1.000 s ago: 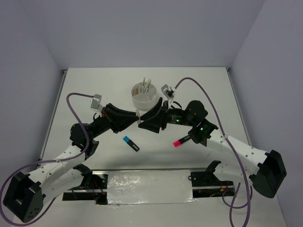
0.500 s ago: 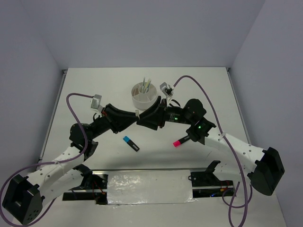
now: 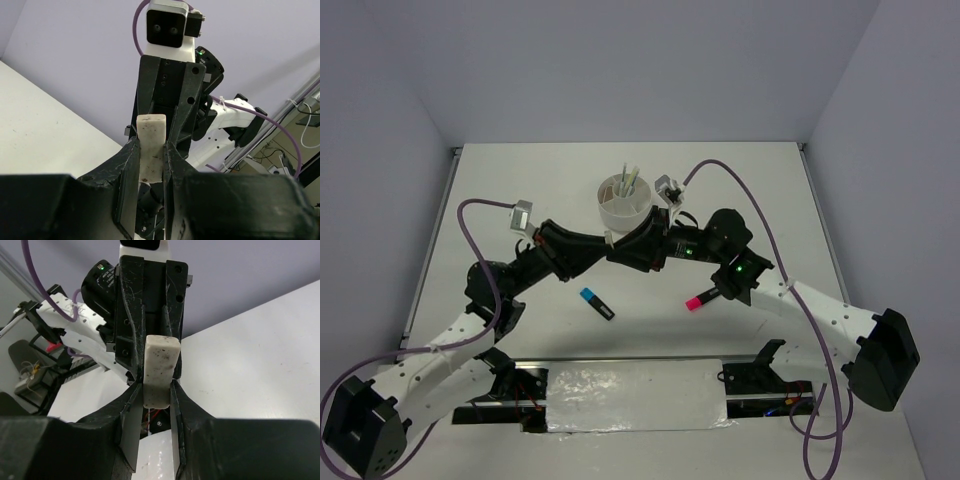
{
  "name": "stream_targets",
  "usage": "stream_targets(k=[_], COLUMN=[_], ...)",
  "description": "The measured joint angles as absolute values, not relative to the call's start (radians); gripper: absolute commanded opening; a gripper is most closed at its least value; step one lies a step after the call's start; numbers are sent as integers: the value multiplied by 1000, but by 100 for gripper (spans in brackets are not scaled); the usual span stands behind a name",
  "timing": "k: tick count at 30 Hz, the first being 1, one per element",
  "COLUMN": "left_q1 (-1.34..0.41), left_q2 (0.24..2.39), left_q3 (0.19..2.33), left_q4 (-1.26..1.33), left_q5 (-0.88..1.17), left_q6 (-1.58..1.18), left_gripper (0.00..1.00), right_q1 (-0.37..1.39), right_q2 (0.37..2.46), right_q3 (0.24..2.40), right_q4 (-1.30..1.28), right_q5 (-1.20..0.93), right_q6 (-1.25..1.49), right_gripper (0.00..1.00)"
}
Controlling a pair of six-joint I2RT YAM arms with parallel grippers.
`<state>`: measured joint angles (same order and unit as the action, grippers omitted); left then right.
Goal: Sort the stationery into containers
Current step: Place the stationery in the storage box.
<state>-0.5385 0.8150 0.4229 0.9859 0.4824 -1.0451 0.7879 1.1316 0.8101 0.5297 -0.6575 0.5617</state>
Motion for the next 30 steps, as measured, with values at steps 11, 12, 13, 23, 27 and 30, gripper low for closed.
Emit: stream_targets(k=[11,12,13,23,27,30], left_q1=[-538,-536,-532,-497,-497,-497], left_q2=[856,885,919,872,761,690], left_q3=[867,974,1077,1172,1065,1000], left_q4=[270,143,28,-530,-611,-609], left_q5=[131,44,-47,-340,-360,-367], left_q6=[-887,-874,-863,-672,-577,-522], left_gripper=[99,99,99,99,99,99], right_q1=[675,635,594,450,437,423], right_q2=[1139,1140,1146,1629,1798,1911], right_q3=[900,906,913,1388,1576,1719], right_q4=[184,148,115,-202,-291,-367], right_q5=[-495,-472,-445,59,142,134], right_q6=[303,275,250,-12,-95,-145], right_gripper=[0,0,0,0,2,2])
